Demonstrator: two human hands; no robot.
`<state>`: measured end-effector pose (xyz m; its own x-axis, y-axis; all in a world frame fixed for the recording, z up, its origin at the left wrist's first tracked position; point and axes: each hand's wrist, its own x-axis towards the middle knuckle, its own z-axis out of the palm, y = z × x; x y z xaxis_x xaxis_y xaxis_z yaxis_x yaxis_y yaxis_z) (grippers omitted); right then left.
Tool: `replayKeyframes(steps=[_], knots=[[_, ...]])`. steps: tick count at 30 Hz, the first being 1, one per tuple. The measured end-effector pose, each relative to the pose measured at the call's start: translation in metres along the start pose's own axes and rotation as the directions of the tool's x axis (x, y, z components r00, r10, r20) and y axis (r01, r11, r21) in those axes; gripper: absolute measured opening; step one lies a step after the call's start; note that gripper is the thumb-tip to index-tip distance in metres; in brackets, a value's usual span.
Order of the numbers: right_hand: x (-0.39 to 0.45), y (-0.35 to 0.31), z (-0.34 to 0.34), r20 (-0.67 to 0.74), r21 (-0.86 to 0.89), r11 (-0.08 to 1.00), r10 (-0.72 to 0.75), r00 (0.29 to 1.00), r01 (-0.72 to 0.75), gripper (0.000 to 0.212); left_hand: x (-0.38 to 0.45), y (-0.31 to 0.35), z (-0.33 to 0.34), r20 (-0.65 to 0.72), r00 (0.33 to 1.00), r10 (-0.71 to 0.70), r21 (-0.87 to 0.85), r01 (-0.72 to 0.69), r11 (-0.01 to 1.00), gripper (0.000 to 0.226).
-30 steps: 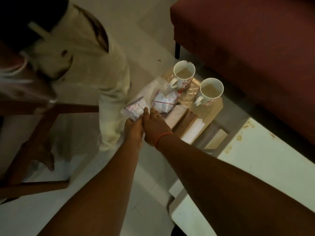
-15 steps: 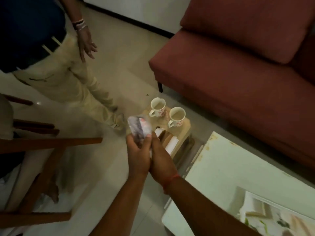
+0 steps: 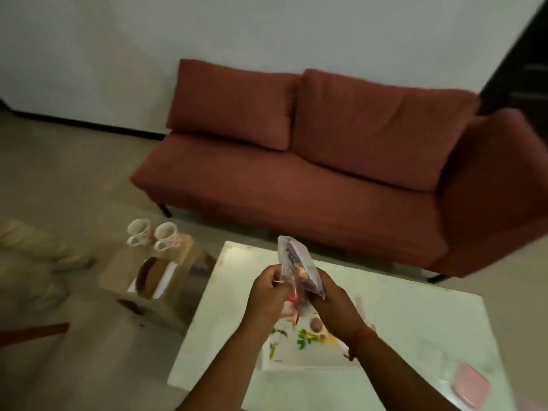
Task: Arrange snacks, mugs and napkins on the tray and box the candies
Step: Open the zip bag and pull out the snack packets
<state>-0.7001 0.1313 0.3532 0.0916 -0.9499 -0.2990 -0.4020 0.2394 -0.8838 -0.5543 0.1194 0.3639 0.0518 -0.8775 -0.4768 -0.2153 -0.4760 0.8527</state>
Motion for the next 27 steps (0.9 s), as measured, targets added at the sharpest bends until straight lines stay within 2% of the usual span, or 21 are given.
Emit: replayKeyframes(steps=[4, 8, 13, 16, 18, 20, 23, 27], knots=[[-0.048, 0.037, -0.095, -0.144, 0.034, 0.999, 0.036, 0.989, -0.031, 0.026, -0.044, 0.035, 0.078, 0.059, 0.998, -0.013, -0.195, 0.025, 0.980, 0.015], [-0.076, 0.081, -0.167, -0.278, 0.170, 0.981, 0.138, 0.951, -0.093, 0.025, -0.075, 0.076, 0.129, 0.121, 0.992, -0.029, -0.417, 0.077, 0.905, 0.019], [-0.103, 0.114, -0.213, -0.334, 0.352, 0.928, 0.246, 0.910, -0.121, 0.033, -0.096, 0.117, 0.163, 0.185, 0.983, 0.024, -0.550, 0.083, 0.831, 0.015], [-0.115, 0.126, -0.222, -0.411, 0.315, 0.933, 0.298, 0.862, -0.173, 0.029, -0.104, 0.132, 0.176, 0.193, 0.980, 0.049, -0.577, 0.073, 0.813, 0.015], [-0.128, 0.120, -0.225, -0.460, 0.341, 0.931, 0.286, 0.841, -0.130, 0.026, -0.107, 0.140, 0.180, 0.200, 0.978, 0.056, -0.586, 0.073, 0.807, 0.014], [-0.143, 0.104, -0.225, -0.438, 0.406, 0.914, 0.222, 0.871, -0.029, 0.028, -0.109, 0.148, 0.181, 0.195, 0.979, 0.060, -0.610, 0.073, 0.789, 0.013], [-0.167, 0.083, -0.222, -0.341, 0.474, 0.878, 0.109, 0.934, 0.070, 0.039, -0.107, 0.160, 0.175, 0.147, 0.988, 0.049, -0.671, 0.063, 0.738, 0.015], [-0.182, 0.073, -0.211, -0.319, 0.577, 0.789, -0.021, 0.948, 0.212, 0.062, -0.100, 0.172, 0.153, 0.073, 0.997, -0.003, -0.711, 0.054, 0.701, 0.015]])
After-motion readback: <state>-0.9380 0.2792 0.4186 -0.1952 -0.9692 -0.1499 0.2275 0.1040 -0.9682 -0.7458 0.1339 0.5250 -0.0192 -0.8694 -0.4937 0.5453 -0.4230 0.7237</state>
